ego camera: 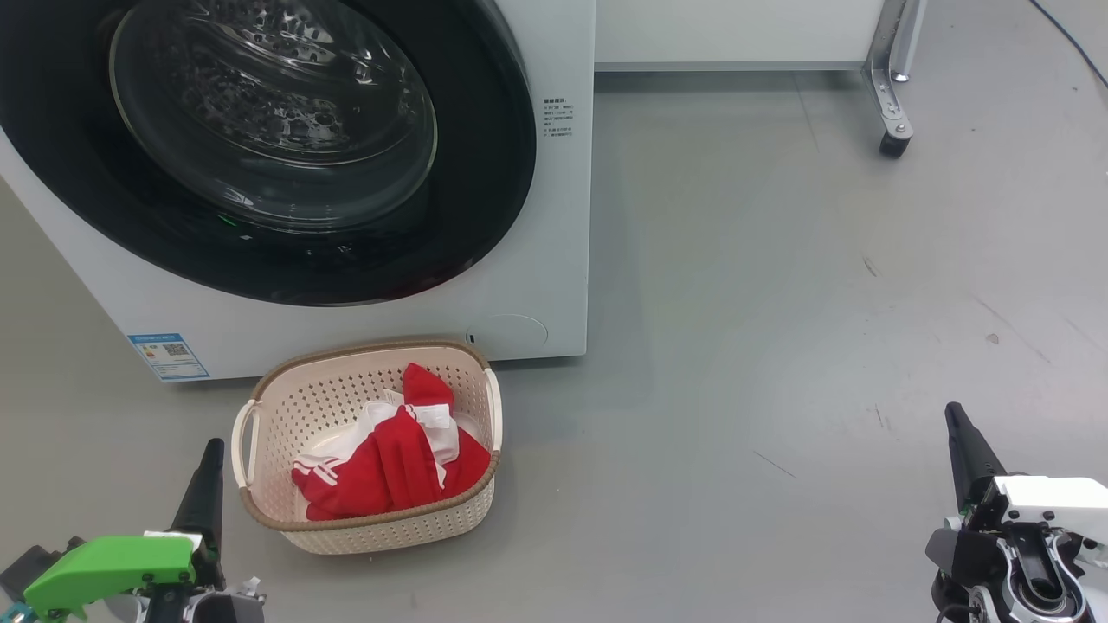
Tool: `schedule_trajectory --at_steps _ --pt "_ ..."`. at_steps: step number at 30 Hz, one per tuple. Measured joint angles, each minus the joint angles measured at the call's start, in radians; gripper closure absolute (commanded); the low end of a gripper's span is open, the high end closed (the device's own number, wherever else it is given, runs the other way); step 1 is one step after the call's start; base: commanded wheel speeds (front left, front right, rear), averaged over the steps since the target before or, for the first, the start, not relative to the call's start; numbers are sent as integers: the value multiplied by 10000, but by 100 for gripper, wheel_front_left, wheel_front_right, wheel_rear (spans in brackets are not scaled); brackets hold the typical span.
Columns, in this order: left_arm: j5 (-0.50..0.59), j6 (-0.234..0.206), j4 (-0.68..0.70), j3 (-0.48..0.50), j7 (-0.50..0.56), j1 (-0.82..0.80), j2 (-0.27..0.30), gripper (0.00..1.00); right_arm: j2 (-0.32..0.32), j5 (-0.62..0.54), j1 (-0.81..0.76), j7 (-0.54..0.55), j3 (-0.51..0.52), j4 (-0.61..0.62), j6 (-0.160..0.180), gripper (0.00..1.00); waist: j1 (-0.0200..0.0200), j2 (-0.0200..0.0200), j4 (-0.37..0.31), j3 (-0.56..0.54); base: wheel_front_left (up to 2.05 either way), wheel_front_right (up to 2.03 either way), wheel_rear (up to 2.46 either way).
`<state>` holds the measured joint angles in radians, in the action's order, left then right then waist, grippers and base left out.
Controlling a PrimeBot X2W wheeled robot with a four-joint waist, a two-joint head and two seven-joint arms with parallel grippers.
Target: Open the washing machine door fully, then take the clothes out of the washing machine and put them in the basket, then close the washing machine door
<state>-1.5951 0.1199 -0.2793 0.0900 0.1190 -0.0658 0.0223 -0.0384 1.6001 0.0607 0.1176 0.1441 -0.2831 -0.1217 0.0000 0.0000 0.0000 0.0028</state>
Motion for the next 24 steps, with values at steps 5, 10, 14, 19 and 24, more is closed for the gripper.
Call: schedule_trajectory --at_steps 5,10,14,19,24 --pt "-2 2 4 -2 -2 0 2 100 0 0 0 0 -2 8 0 100 0 0 0 0 0 0 0" --pt "-2 2 6 -2 -2 0 2 100 2 0 0 0 -4 12 0 100 0 0 0 1 0 0 0" --pt "-2 2 8 -4 -2 0 2 100 2 0 0 0 -8 13 0 100 0 0 0 1 0 0 0" --pt "-2 2 10 -4 -2 0 2 100 2 0 0 0 -12 15 0 100 0 0 0 1 0 0 0" --pt "-4 2 10 -4 -2 0 2 100 2 0 0 -2 -12 17 0 100 0 0 0 1 0 0 0"
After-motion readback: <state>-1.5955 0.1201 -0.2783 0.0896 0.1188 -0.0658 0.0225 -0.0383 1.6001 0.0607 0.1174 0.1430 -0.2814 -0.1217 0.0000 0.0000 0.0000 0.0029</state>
